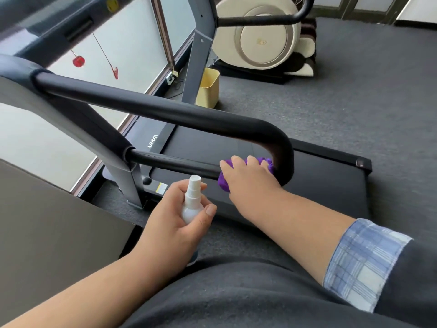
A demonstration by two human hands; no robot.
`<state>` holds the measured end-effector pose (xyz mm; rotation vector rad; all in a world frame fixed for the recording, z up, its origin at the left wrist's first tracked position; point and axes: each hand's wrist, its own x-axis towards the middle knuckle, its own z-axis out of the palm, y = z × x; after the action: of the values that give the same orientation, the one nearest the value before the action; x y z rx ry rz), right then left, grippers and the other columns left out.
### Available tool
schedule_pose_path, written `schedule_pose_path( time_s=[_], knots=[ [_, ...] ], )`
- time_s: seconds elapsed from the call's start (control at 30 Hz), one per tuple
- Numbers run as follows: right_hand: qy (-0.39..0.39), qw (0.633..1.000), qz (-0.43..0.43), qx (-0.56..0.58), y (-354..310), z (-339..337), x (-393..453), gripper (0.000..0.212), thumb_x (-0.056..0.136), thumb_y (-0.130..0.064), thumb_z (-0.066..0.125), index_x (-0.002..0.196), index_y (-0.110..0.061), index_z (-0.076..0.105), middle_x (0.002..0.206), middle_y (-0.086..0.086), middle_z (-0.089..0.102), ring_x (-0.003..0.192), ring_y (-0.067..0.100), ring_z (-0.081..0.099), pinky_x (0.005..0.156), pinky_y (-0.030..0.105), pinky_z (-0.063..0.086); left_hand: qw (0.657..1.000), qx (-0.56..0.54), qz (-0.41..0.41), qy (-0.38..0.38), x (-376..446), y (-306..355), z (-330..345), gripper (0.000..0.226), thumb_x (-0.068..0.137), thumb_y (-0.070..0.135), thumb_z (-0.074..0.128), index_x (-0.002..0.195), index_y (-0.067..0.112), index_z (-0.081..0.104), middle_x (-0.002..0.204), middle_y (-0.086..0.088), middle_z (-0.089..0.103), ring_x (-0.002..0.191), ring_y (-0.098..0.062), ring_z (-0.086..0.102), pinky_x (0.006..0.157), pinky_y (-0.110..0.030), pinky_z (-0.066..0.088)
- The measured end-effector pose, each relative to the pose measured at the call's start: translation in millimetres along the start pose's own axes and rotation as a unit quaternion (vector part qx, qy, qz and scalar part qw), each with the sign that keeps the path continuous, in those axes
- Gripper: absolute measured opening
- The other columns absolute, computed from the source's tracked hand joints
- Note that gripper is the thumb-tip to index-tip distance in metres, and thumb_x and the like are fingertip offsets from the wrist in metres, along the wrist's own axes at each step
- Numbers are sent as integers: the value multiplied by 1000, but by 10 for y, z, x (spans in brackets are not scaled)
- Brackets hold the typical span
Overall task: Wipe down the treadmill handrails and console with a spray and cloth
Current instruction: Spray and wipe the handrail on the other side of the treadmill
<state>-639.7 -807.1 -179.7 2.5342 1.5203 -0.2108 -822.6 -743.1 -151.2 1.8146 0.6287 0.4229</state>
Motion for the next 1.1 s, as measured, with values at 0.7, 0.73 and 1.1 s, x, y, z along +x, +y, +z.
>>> schedule_pose_path(
  time_s=[0.7,0.73,1.1],
  knots=[
    [59,998,-17,0,-550,201,720,82,89,-63,58,153,-23,28,145,1,47,123,27,50,96,46,46,998,22,-42,-51,221,-496,-720,33,86,39,67,114,39,49,91,18,68,73,-1,60,67,-10,44],
    [56,998,-20,1,-650,192,798,81,89,-63,57,154,-23,28,146,1,46,123,27,50,97,46,45,997,24,-39,-56,267,-526,-806,32,87,38,67,113,40,48,91,19,68,73,-1,60,67,-10,44],
    [75,995,-31,53,-2040,38,1975,78,87,-60,55,148,-19,32,141,-1,48,122,22,51,96,42,45,988,87,-15,-126,738,-987,-2086,29,87,39,66,109,42,47,95,24,65,81,2,61,69,-7,42]
  ],
)
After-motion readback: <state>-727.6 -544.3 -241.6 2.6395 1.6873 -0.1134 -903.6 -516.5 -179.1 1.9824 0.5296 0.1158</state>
